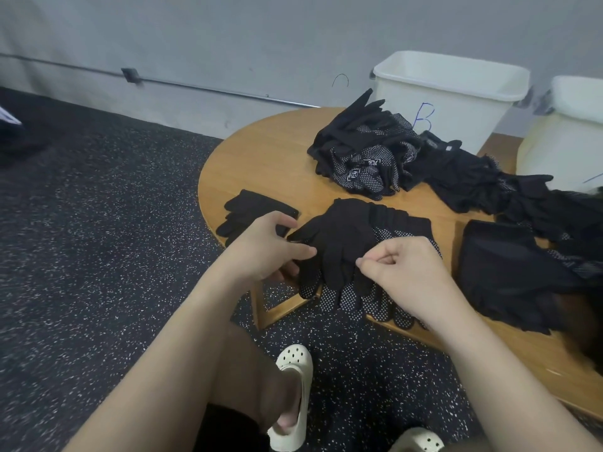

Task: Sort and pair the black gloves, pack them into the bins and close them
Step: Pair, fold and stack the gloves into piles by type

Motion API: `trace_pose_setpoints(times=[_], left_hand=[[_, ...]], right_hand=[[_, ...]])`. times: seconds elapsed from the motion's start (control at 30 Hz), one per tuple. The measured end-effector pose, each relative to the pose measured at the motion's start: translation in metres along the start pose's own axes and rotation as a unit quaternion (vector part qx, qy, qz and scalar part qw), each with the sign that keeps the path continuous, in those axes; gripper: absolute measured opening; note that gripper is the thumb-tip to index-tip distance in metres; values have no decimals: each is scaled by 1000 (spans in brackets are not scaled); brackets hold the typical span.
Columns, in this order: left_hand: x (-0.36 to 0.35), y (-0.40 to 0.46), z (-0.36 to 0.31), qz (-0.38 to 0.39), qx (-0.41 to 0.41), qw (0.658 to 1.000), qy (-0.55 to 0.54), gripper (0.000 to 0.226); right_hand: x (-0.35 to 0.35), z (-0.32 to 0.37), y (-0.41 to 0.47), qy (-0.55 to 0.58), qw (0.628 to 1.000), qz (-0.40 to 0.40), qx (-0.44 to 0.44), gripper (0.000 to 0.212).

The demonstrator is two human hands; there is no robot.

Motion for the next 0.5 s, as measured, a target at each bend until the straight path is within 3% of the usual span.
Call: trace_pose_setpoints(times=[0.17,0.27,0.37,0.5], left_hand=[[-1,-8,1,14,-16,999,41,57],[1,-13,-4,-24,-39,994,98,52],[1,-18,-15,-71,-89,983,147,37],[-16,-19,-24,-39,-127,979,153,16]], right_hand=[[0,-1,-6,-35,999,12,8,22],[-3,-1,-10,-44,999,10,17,19],[-4,-2,-11,-44,999,-8,15,14],[-4,-1,-10,-19,999,-33,10,8]])
Point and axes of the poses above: each hand's wrist, its own y-axis towards the middle knuckle, its own x-axis out of the back of the hand, z = x × y, the point moved 7 cm from there along y, towards the middle knuckle, and after that the axes turned 10 degrees about -x, right-handed, at the moved point
